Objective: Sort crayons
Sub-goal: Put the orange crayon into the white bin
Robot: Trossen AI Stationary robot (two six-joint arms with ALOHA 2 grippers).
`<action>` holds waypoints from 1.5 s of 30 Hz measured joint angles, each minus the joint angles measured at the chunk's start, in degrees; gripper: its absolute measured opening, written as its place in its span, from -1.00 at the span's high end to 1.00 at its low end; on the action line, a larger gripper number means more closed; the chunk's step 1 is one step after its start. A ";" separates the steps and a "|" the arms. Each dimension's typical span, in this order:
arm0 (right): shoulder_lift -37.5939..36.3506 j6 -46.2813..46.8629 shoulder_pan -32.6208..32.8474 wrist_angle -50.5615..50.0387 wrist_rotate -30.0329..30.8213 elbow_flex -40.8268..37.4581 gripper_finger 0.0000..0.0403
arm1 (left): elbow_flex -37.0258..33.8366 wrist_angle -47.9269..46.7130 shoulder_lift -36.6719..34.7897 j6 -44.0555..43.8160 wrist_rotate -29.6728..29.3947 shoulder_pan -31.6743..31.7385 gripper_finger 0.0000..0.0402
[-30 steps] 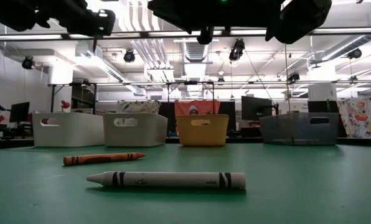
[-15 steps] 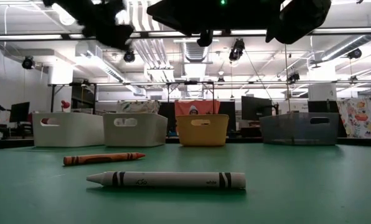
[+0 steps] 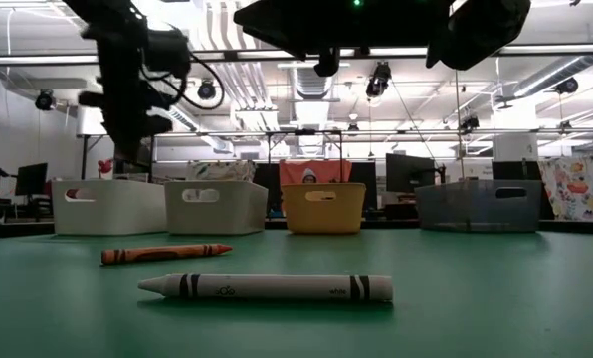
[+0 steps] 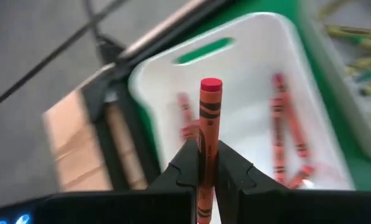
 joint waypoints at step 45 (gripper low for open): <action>-3.07 7.68 0.26 -12.35 -5.32 0.07 0.57 | -0.77 18.13 -4.31 -7.24 -2.44 -37.01 0.46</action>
